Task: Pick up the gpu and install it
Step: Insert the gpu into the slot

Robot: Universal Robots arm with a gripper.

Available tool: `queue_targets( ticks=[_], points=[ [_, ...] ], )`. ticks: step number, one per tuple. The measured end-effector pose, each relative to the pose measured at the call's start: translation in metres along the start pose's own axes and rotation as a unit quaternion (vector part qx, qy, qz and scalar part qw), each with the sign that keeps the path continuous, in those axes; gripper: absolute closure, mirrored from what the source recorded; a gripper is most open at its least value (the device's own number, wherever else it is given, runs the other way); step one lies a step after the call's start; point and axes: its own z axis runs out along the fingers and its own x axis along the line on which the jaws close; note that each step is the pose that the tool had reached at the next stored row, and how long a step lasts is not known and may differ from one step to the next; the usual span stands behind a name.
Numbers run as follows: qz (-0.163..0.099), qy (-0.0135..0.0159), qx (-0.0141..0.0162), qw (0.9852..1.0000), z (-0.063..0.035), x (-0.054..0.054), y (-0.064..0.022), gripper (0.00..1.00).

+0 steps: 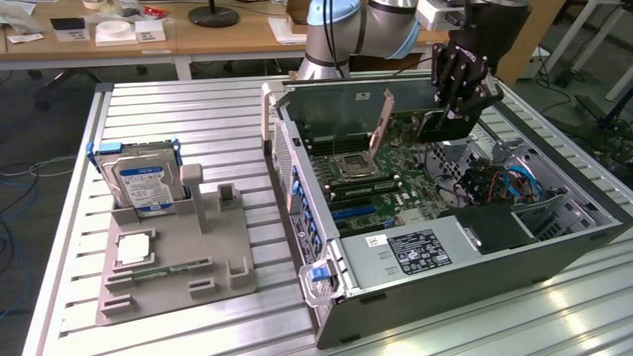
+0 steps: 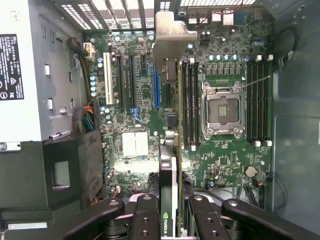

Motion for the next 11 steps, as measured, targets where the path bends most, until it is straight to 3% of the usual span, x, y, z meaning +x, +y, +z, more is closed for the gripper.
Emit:
queue_targets(
  ticks=[6, 11],
  points=[
    [0.0, 0.0, 0.0, 1.0, 0.0007, 0.0001, 0.0014, 0.73],
    [0.0, 0.0, 0.0, 1.0, 0.0014, 0.0006, 0.0096, 0.73]
  ],
)
